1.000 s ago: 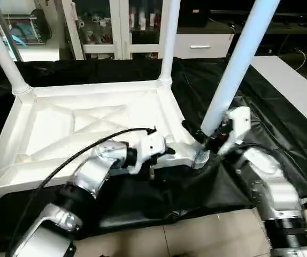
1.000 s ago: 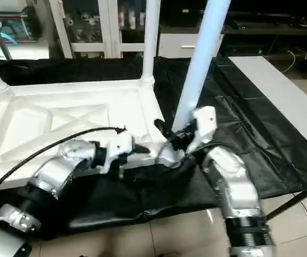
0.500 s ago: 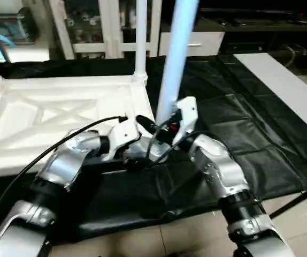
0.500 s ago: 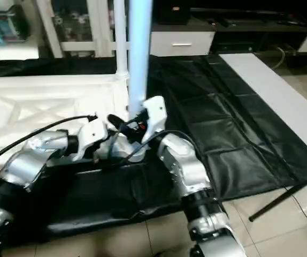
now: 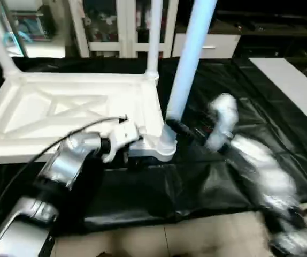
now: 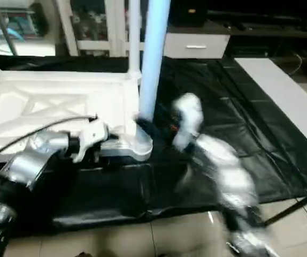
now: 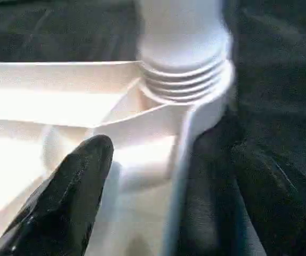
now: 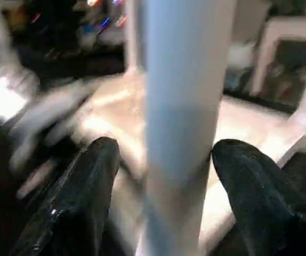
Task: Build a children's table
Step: Rotate table base
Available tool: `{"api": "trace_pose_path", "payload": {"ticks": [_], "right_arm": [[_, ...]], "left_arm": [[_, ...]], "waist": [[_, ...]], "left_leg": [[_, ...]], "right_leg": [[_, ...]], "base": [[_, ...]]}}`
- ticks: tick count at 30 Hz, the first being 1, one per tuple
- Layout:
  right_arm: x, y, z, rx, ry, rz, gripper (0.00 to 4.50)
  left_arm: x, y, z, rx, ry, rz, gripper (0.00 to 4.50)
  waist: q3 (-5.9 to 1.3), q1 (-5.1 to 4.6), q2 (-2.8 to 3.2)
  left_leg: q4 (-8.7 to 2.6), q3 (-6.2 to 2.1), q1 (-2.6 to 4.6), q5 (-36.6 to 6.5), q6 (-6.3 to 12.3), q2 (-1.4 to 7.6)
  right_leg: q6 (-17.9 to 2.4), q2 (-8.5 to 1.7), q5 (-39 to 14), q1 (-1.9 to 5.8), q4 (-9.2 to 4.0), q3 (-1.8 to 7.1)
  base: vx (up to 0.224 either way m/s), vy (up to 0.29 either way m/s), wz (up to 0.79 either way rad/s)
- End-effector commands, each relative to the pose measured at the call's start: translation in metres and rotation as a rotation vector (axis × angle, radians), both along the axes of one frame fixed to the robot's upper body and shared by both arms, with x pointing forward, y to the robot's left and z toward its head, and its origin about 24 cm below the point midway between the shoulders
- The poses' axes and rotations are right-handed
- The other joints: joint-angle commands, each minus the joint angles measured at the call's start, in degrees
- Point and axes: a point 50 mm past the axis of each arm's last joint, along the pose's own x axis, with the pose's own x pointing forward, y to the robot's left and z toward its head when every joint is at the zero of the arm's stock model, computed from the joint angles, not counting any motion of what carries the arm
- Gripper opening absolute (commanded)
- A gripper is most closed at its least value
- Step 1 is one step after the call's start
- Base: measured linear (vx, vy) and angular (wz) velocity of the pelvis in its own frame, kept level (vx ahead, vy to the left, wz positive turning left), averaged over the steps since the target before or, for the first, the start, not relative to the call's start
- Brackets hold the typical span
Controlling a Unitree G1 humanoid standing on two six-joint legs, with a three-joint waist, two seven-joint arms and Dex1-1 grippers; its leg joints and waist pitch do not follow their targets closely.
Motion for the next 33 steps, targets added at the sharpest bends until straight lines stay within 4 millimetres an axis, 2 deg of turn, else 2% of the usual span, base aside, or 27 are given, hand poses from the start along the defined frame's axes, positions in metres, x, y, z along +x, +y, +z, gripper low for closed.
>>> {"api": "trace_pose_path", "payload": {"ticks": [1, 2, 4, 5, 6, 7, 8, 11, 13, 15, 18, 19, 21, 25, 26, 27, 28, 31, 33], "right_arm": [[-0.007, -0.006, 0.007, 0.003, -0.012, 0.037, 3.13], [-0.011, -0.011, 0.006, -0.007, -0.006, 0.04, 3.13], [-0.02, -0.021, 0.003, -0.03, 0.01, 0.041, 3.13], [-0.024, -0.027, 0.002, -0.046, 0.02, 0.036, 3.13], [-0.028, -0.031, 0.001, -0.056, 0.027, 0.033, 3.13], [-0.029, -0.034, 0.0, -0.06, 0.031, 0.023, 3.13], [-0.032, -0.041, -0.001, -0.068, 0.042, -0.01, 3.13], [-0.037, -0.048, -0.002, -0.087, 0.056, -0.033, 3.13], [-0.04, -0.05, -0.002, -0.097, 0.067, -0.033, 3.13], [-0.044, -0.05, -0.004, -0.105, 0.077, -0.029, 3.13], [-0.045, -0.05, -0.006, -0.112, 0.086, -0.03, 3.13], [-0.045, -0.05, -0.006, -0.114, 0.087, -0.032, 3.13], [-0.045, -0.05, -0.006, -0.114, 0.089, -0.03, 3.13], [-0.046, -0.048, -0.01, -0.142, 0.109, -0.004, 3.13], [-0.046, -0.048, -0.011, -0.15, 0.11, -0.004, 3.13], [-0.044, -0.048, -0.013, -0.154, 0.111, -0.014, 3.13], [-0.043, -0.047, -0.013, -0.152, 0.11, -0.023, 3.13], [-0.041, -0.046, -0.012, -0.142, 0.106, -0.033, 3.13], [-0.04, -0.045, -0.012, -0.14, 0.105, -0.031, 3.13]], "left_arm": [[0.003, -0.004, 0.003, 0.006, -0.008, -0.022, 3.63], [0.003, -0.005, 0.003, 0.014, -0.001, -0.034, 3.41], [0.004, -0.004, 0.003, 0.035, 0.023, -0.065, 3.27], [0.004, -0.004, 0.003, 0.057, 0.038, -0.09, 3.2], [0.004, -0.003, 0.003, 0.072, 0.046, -0.106, 3.2], [0.004, -0.002, 0.003, 0.083, 0.055, -0.114, 3.18], [0.004, 0.001, 0.002, 0.109, 0.073, -0.134, 3.09], [0.006, 0.004, 0.002, 0.121, 0.078, -0.135, 2.73], [0.007, 0.007, 0.002, 0.129, 0.085, -0.131, 2.73], [0.007, 0.011, 0.0, 0.151, 0.107, -0.129, 2.41], [0.007, 0.014, -0.002, 0.161, 0.123, -0.13, 2.24], [0.006, 0.015, -0.002, 0.159, 0.125, -0.13, 2.11], [0.006, 0.015, -0.003, 0.157, 0.127, -0.132, 1.98], [0.007, 0.014, -0.004, 0.145, 0.129, -0.14, 1.77], [0.007, 0.014, -0.004, 0.143, 0.129, -0.142, 1.46], [0.007, 0.012, -0.005, 0.137, 0.128, -0.144, 1.44], [0.007, 0.011, -0.005, 0.132, 0.127, -0.147, 1.41], [0.007, 0.007, -0.005, 0.103, 0.131, -0.153, 1.04], [0.008, 0.004, -0.004, 0.095, 0.123, -0.159, 0.98]], "waist": [[-4.21, 0.13, 0.49], [-4.17, 0.07, 0.72], [-4.11, -0.03, 0.96], [-4.08, -0.06, 0.63], [-3.98, -0.04, 1.0], [-4.0, 0.24, 1.13], [-3.95, 0.08, 0.96], [-4.03, 0.12, 1.11], [-4.09, 0.13, 1.11], [-4.1, 0.21, 1.18], [-4.1, 0.23, 1.12], [-4.07, 0.16, 0.84], [-4.05, 0.23, 0.97], [-4.01, 0.35, 0.58], [-4.0, 0.37, 0.61], [-4.02, 0.38, 0.68], [-4.06, 0.34, 0.35], [-4.11, 0.47, 0.47], [-4.13, 0.51, 0.54]], "left_leg": [[-4.19, -0.67, 0.77, -10.9, 1.71, 1.36], [-4.24, -0.76, 0.57, -11.0, 1.69, 1.3], [-4.26, -0.84, 0.52, -12.0, 1.58, 1.31], [-4.24, -0.89, 0.5, -12.3, 1.6, 1.42], [-4.32, -0.93, 0.41, -12.5, 1.62, 1.31], [-4.24, -0.87, 0.95, -13.5, 1.5, 1.42], [-4.31, -0.85, 0.77, -13.7, 1.53, 1.35], [-4.3, -0.99, 0.69, -14.1, 1.25, 1.34], [-4.27, -1.02, 0.67, -14.2, 1.3, 1.33], [-4.28, -1.05, 0.77, -14.2, 1.35, 1.41], [-4.31, -1.07, 0.67, -14.1, 1.3, 1.51], [-4.29, -1.01, 0.66, -14.0, 1.4, 1.48], [-4.29, -1.02, 0.72, -13.9, 1.4, 1.53], [-4.26, -1.0, 0.65, -13.4, 1.65, 1.51], [-4.26, -1.01, 0.63, -13.3, 1.66, 1.51], [-4.24, -1.0, 0.62, -13.2, 1.65, 1.52], [-4.22, -0.99, 0.59, -13.1, 1.72, 1.55], [-4.13, -0.94, 0.61, -11.9, 1.96, 1.54], [-4.11, -0.91, 0.63, -11.7, 2.13, 1.53]], "right_leg": [[-10.7, -2.59, -10.3, 3.62, -3.3, 2.37], [-10.8, -2.65, -10.7, 3.73, -3.33, 2.38], [-10.7, -2.69, -12.5, 3.67, -3.66, 2.32], [-10.5, -2.73, -13.4, 3.64, -3.69, 2.32], [-10.3, -2.69, -14.2, 3.66, -3.9, 2.27], [-10.0, -2.65, -15.3, 3.27, -4.1, 2.28], [-9.9, -2.53, -15.5, 3.36, -4.19, 2.27], [-10.1, -2.57, -15.4, 3.43, -4.19, 2.11], [-10.3, -2.6, -14.9, 3.52, -4.11, 2.09], [-10.4, -2.69, -14.8, 3.46, -4.11, 2.11], [-11.0, -2.73, -14.0, 3.5, -3.95, 2.09], [-11.1, -2.68, -14.0, 3.47, -3.97, 2.06], [-11.4, -2.78, -13.9, 3.45, -3.92, 2.11], [-10.9, -2.84, -14.9, 3.52, -3.98, 2.1], [-10.8, -2.85, -15.0, 3.52, -3.94, 2.1], [-10.8, -2.92, -15.0, 3.51, -3.94, 2.12], [-10.7, -2.92, -14.9, 3.5, -3.92, 2.11], [-11.3, -2.97, -13.5, 3.51, -3.72, 2.16], [-11.5, -2.92, -12.8, 3.51, -3.64, 2.13]], "base": [[0.0, 0.0, 0.0], [0.0, 0.0, 0.0], [0.0, 0.0, 0.0], [0.0, 0.0, 0.0], [0.0, 0.0, 0.0], [0.0, 0.0, 0.0], [0.0, 0.0, 0.0], [0.0, 0.0, 0.0], [0.0, 0.0, 0.0], [0.0, 0.0, 0.0], [0.0, 0.0, 0.0], [0.0, 0.0, 0.0], [0.0, 0.0, 0.0], [0.0, 0.0, 0.0], [0.0, 0.0, 0.0], [0.0, 0.0, 0.0], [0.0, 0.0, 0.0], [0.0, 0.0, 0.0], [0.0, 0.0, 0.0]]}}
